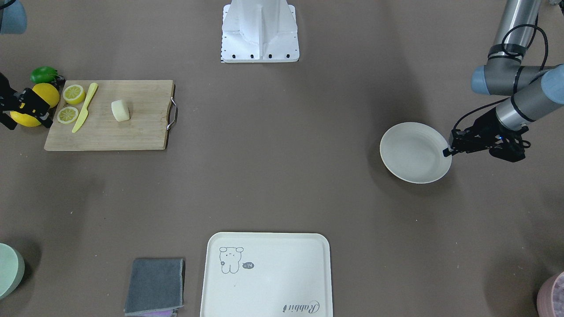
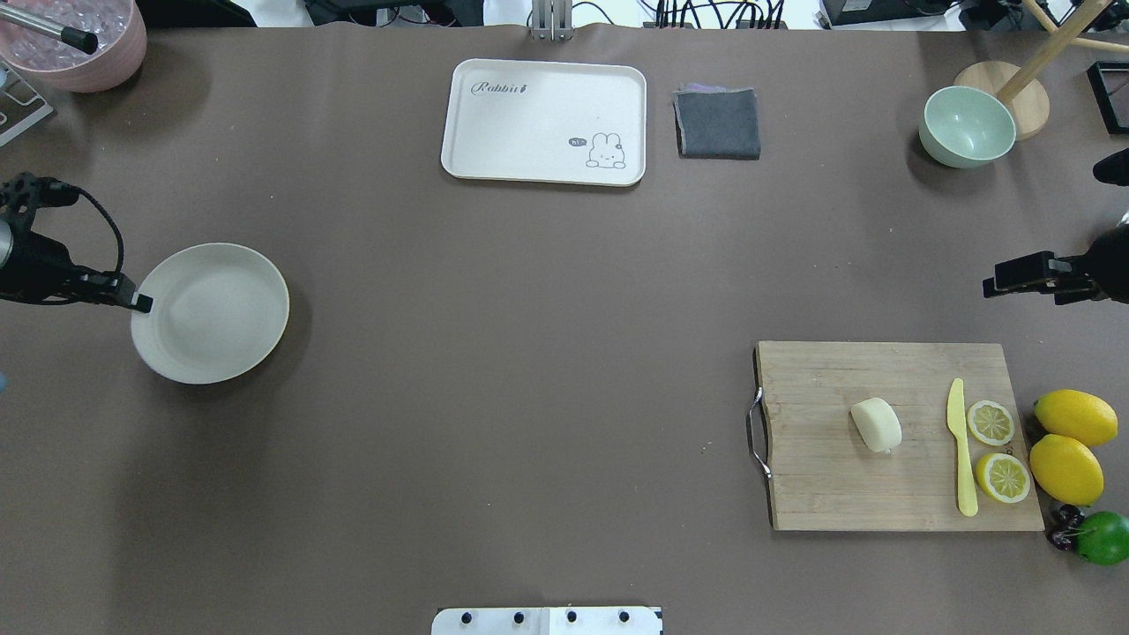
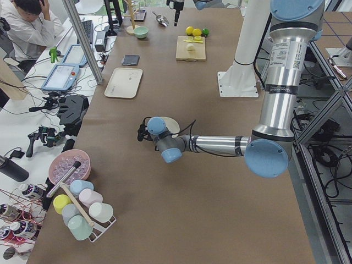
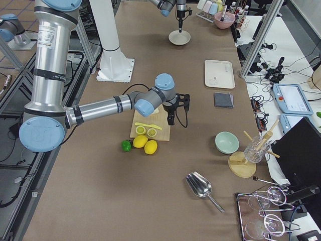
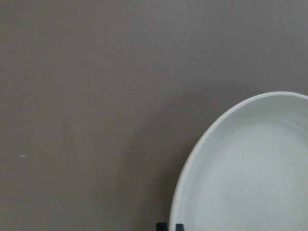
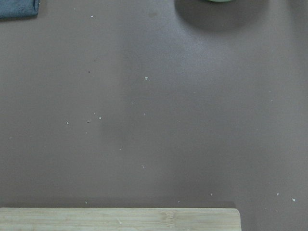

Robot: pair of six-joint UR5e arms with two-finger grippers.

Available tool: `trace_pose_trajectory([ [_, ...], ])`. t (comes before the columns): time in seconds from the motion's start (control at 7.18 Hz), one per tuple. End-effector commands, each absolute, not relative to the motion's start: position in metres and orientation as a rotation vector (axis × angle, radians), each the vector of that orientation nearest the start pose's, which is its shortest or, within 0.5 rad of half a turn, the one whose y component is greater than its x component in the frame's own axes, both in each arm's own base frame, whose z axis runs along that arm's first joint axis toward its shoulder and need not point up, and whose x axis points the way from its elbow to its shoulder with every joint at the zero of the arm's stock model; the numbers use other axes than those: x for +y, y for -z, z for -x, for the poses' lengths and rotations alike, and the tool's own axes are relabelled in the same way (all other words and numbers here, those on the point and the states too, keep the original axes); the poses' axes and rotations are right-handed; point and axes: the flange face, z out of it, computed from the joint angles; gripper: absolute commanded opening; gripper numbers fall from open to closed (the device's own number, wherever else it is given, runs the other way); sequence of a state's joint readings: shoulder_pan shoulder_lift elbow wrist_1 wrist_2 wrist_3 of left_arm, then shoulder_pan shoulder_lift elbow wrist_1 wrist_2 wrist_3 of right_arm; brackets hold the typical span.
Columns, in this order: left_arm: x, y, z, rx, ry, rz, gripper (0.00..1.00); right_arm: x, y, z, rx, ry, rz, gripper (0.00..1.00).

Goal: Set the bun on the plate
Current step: 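Push the white plate inward with the left gripper while the right arm approaches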

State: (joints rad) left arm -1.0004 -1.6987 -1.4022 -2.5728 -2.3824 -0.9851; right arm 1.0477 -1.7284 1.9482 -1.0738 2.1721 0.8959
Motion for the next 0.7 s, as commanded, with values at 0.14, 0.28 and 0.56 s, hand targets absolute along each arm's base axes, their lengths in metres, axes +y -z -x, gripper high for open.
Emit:
trace_pose_trajectory([
  [0.14, -0.504, -0.403, -0.377, 1.316, 0.096, -0.024, 0.00, -0.425, -0.491, 0.156, -0.890, -0.130, -0.156, 1.00],
  [0.28, -0.481, -0.384, -0.427, 1.321, 0.098, -0.029, 0.00, -0.426, -0.490, 0.157, -0.892, -0.129, -0.158, 1.00],
  [0.56, -0.486, -0.312, -0.473, 1.308, 0.127, -0.014, 0.00, -0.427, -0.489, 0.157, -0.893, -0.130, -0.158, 1.00],
])
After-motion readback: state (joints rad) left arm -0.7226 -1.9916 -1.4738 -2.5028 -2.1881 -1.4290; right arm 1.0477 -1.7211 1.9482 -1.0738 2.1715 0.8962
